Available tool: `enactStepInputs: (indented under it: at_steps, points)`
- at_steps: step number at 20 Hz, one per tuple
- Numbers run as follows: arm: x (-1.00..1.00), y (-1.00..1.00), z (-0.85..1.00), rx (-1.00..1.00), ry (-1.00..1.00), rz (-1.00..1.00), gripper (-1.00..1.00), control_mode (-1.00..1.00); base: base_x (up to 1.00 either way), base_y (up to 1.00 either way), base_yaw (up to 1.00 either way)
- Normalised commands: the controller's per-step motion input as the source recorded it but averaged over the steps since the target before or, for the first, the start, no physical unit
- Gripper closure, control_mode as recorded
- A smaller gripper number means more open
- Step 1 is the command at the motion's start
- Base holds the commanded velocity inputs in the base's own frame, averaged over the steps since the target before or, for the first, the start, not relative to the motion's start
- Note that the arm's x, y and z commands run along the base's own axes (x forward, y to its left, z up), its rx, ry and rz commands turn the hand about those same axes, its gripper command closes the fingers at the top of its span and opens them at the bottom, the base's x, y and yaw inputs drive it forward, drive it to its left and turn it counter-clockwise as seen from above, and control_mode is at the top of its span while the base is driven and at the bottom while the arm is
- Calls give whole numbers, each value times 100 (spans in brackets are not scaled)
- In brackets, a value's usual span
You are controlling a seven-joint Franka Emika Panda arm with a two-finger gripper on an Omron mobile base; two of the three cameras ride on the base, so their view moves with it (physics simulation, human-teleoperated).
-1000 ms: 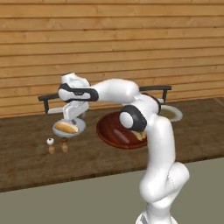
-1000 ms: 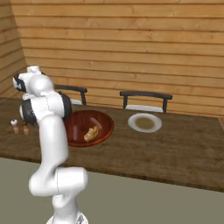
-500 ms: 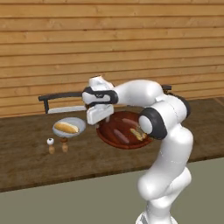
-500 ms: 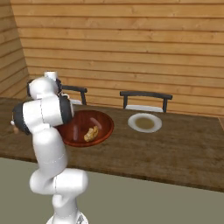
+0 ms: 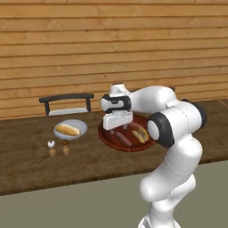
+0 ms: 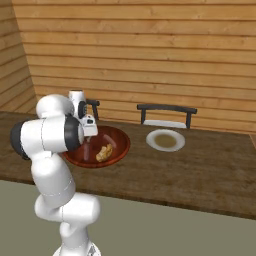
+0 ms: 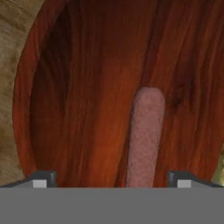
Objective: Place one bun and one sausage from the bowl on each plate.
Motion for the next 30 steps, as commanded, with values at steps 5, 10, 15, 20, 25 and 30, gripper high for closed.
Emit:
enactStepInputs:
  at_steps: [5, 10, 15, 20, 25, 30]
  points:
    - [3, -24, -27, 0, 0, -7, -100, -100, 0, 0, 0]
    - [0, -25, -30, 0, 0, 0, -100, -100, 0, 0, 0]
    - [0, 0, -34, 0, 0, 0, -100, -100, 0, 0, 0]
    - [0, 0, -12, 0, 0, 0, -100, -100, 0, 0, 0]
    - [0, 0, 0, 0, 0, 0, 100, -100, 0, 0, 0]
    - [-4, 0, 16, 0, 0, 0, 100, -100, 0, 0, 0]
